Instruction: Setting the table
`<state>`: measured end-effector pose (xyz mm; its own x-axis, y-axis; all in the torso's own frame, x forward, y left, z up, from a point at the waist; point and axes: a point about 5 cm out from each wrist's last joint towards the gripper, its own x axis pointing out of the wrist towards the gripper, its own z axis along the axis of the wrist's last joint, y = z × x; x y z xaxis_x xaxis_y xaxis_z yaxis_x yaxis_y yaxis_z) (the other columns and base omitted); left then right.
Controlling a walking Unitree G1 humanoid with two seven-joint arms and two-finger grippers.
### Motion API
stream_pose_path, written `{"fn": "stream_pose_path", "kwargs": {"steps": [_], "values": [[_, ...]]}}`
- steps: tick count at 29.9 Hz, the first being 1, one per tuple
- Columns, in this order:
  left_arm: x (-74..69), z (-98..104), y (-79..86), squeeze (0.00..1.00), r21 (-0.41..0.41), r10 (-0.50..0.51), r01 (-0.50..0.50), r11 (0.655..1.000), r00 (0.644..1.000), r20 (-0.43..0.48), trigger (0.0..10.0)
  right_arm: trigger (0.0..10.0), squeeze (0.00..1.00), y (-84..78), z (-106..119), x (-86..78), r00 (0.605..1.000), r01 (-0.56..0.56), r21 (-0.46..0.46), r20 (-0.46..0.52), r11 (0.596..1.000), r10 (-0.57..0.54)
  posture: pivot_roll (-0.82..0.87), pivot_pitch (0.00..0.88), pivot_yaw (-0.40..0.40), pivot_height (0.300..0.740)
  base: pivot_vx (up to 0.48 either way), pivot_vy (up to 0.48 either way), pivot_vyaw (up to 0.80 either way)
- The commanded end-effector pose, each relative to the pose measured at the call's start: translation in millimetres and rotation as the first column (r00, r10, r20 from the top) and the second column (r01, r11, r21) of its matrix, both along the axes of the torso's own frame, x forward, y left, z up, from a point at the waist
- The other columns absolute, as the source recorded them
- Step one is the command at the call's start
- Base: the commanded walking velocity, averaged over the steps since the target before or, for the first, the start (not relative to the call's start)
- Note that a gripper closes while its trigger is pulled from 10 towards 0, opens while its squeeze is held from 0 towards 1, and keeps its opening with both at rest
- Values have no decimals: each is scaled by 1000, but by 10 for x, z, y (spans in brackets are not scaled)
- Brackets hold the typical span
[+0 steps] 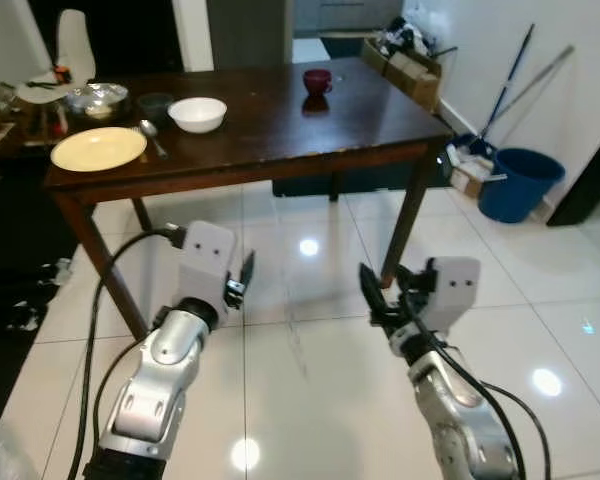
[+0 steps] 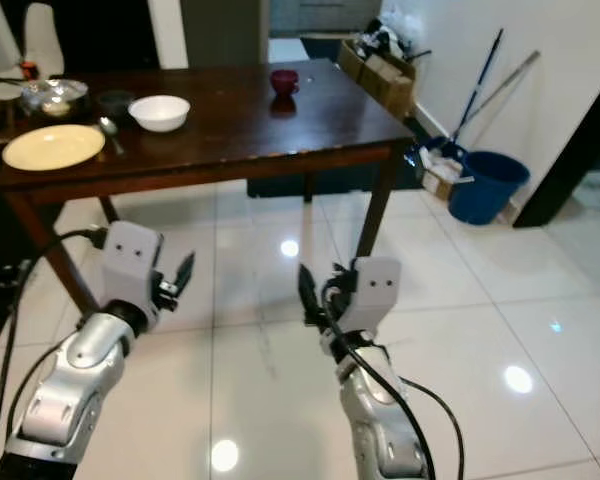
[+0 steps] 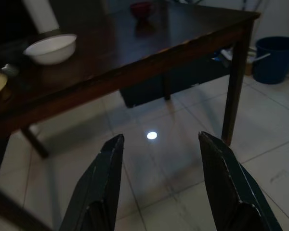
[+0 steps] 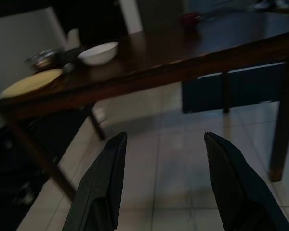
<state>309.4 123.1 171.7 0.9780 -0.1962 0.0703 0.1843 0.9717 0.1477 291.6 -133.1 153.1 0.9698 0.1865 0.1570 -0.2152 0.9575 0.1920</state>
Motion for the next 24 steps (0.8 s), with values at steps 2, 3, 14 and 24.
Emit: {"fn": "stream_pose_path", "kwargs": {"steps": [2,3,14,24], "values": [[6,-4,-48,0,11,-17,17,1000,1000,0,10000,10000,0,-60,-42,-8,999,25,2,-22,1000,-25,-81,0,89,740,480,0,-800],[8,-2,-49,0,11,-18,18,1000,1000,0,10000,10000,0,-61,-42,-8,999,26,3,-22,1000,-26,-81,0,89,740,480,0,-800],[15,3,-55,0,12,-24,24,1000,1000,2,10000,10000,0,-70,-46,-14,999,38,7,-26,999,-38,-83,0,95,740,480,0,-800],[29,8,-53,0,14,-25,25,1000,1000,3,10000,10000,0,-68,-47,-3,999,45,11,-26,999,-45,-81,0,100,740,480,0,-797]]}}
